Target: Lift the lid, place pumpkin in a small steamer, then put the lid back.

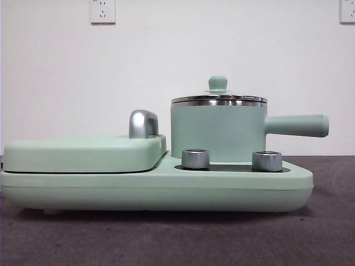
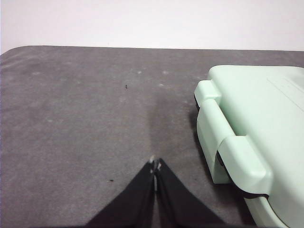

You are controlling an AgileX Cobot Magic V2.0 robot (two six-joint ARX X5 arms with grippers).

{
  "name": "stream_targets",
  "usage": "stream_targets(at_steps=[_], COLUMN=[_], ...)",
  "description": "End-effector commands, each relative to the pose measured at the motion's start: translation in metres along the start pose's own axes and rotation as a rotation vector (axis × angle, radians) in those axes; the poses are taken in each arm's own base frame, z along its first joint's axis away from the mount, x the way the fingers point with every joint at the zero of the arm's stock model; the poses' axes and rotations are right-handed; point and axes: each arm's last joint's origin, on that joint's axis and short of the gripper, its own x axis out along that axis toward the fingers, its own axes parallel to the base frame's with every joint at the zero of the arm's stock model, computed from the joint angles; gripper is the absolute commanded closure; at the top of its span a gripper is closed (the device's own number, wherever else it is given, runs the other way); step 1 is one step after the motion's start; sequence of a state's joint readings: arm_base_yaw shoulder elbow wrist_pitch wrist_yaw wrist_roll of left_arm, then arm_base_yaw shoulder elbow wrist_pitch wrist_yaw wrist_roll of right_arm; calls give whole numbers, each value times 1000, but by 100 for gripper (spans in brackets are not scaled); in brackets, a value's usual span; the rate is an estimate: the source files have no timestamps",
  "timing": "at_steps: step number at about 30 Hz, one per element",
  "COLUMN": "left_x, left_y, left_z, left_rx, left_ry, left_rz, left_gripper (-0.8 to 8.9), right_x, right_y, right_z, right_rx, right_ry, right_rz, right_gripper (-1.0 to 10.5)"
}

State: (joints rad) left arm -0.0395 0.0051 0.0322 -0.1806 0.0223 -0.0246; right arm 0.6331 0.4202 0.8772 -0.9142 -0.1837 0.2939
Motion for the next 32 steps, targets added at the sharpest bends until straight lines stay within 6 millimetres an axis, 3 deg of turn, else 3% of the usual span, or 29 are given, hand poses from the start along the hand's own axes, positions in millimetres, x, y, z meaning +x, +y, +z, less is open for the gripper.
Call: stream_targets(at_steps=[1,11,16,19,25,32], left_x=[2,2,2,2,2,2], left_y=[0,0,0,0,0,0], left_z=[-7,-7,-7,-7,-7,-7], left_rx=[12,12,12,12,12,12], left_ry=[24,23,23,23,23,23], left_rz=[5,5,5,5,5,5], left_gripper=[807,807,807,808,807,807], right_x=[-1,-2,-7,2,39,69], right_y=[1,1,-8,-20,-62,-100], right_z=[2,2,1,-4,-44,-94], right_rx=[7,7,40,36,-170,-144], right_ry=[-12,-24,-165,-332,-484,-509], right_rz=[9,5,-122,-206,-431,-588], right_gripper=[937,937,937,937,937,937])
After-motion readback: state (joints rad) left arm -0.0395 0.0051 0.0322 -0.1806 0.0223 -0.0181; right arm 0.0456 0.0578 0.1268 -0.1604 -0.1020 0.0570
